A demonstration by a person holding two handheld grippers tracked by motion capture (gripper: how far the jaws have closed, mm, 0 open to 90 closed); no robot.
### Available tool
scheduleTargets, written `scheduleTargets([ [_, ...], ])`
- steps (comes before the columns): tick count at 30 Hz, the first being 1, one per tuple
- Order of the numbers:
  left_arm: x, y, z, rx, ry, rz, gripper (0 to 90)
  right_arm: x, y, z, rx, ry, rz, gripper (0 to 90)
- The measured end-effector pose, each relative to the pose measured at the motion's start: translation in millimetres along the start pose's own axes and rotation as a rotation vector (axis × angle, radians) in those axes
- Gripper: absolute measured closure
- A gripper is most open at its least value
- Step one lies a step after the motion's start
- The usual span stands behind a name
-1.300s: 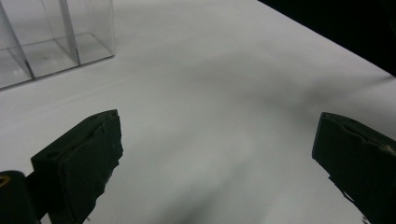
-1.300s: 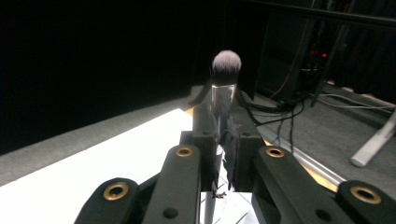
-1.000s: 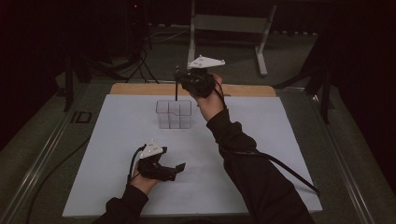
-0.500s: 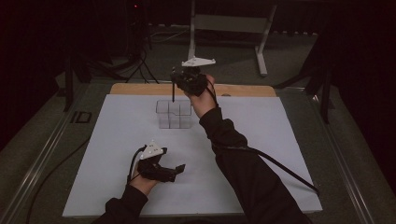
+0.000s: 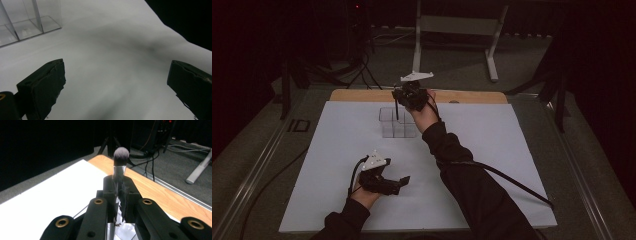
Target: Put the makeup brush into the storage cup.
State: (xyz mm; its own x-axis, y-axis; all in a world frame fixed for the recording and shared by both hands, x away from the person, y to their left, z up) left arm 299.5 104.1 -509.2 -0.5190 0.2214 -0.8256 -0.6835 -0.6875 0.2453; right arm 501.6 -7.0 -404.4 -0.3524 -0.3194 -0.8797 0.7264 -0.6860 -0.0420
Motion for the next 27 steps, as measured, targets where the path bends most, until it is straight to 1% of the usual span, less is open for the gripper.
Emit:
scheduleTargets([
  [2,-0.1,0.1,0.1,-0.001,0.001,0.0,3.1,3.5,-1.7,-2.6,0.003,-0.017,-0.002,83.8],
  [5,-0.1,-0.1,0.1,0.0,0.0,0.001,3.1,6.8,-2.6,-4.7,0.003,-0.036,-0.02,83.8],
  [7,0.1,-0.7,-0.1,0.001,0.0,0.004,3.1,7.5,-2.8,-5.3,0.004,-0.041,-0.021,83.8],
  [8,0.1,-1.0,-0.2,-0.002,0.0,0.004,3.1,9.8,-3.6,-7.4,-0.013,-0.066,-0.042,83.7],
  [10,0.0,-1.2,-0.2,0.001,0.001,0.007,3.1,12.1,-5.1,-9.9,-0.006,-0.089,-0.04,83.7],
  [12,-0.1,-1.2,0.0,-0.001,0.002,0.007,3.1,14.8,-6.1,-12.1,-0.008,-0.107,-0.041,83.7],
  [15,-0.1,-1.6,0.2,0.0,0.003,0.009,3.1,17.8,-6.2,-14.4,0.004,-0.122,-0.046,83.6],
  [17,-0.2,-2.0,0.3,-0.002,0.003,0.011,3.0,18.8,-6.4,-15.0,-0.001,-0.138,-0.049,82.3],
  [19,-0.3,-2.1,0.4,0.0,0.002,0.012,2.9,18.8,-6.9,-15.4,-0.003,-0.15,-0.047,63.9],
  [21,-0.5,-2.0,0.6,-0.001,0.003,0.01,2.9,17.0,-7.6,-12.9,0.022,-0.144,-0.027,46.0],
  [22,-0.7,-1.9,0.6,-0.002,0.006,0.011,2.8,15.8,-7.1,-10.6,0.04,-0.136,-0.023,44.2],
  [23,-0.8,-1.8,0.6,-0.003,0.005,0.01,2.8,14.4,-6.6,-8.5,0.05,-0.131,-0.021,38.5],
  [25,-0.7,-1.8,0.3,-0.002,0.006,0.011,2.6,12.0,-5.1,-4.1,0.067,-0.126,-0.015,30.3],
  [26,-0.5,-1.7,0.0,-0.002,0.002,0.01,2.6,10.9,-4.9,-2.3,0.067,-0.129,-0.013,28.2],
  [27,-0.4,-1.7,-0.2,0.0,0.002,0.011,2.6,10.3,-4.7,-1.0,0.059,-0.137,-0.013,23.9],
])
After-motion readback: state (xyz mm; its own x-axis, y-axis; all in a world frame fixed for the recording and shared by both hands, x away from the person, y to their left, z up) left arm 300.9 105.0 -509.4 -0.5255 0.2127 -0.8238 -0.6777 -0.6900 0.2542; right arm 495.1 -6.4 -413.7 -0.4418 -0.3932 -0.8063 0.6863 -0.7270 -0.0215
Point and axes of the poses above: each handheld gripper's, and its own axes: z roughly backward along the jaws, x roughly out of its underside, y roughly to its right, the point moved 3 cm from there along -z, roughly forward along the jaws, and after that the axes turned 2 degrees about z, right-handed, at the moved point
